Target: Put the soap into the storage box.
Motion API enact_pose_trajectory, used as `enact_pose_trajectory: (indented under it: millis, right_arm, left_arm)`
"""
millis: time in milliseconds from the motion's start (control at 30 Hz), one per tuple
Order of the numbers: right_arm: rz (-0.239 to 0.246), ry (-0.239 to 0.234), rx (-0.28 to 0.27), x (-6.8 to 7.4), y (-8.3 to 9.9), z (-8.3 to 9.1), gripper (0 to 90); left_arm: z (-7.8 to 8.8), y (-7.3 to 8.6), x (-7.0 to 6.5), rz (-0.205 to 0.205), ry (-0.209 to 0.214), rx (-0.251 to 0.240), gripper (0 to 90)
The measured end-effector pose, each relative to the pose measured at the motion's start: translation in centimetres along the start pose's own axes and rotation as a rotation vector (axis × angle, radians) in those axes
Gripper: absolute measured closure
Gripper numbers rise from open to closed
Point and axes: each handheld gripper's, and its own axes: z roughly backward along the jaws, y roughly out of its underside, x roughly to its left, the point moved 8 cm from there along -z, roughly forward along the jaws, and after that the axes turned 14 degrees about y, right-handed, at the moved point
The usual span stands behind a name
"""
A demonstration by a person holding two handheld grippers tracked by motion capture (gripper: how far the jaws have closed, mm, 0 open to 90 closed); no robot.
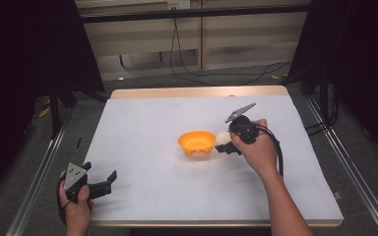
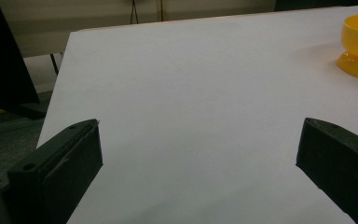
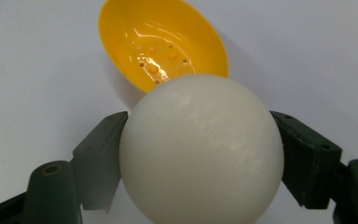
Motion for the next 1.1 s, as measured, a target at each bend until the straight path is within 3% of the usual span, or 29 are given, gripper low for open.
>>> enact_pose_trajectory:
  millis: [1100]
  right_arm:
    - [0.026, -0.03, -0.01, 1.5, -3.0, -1.4, 24.0]
  left_arm:
    - [0.0, 0.0, 0.0, 0.005, -0.002, -0.007, 0.0]
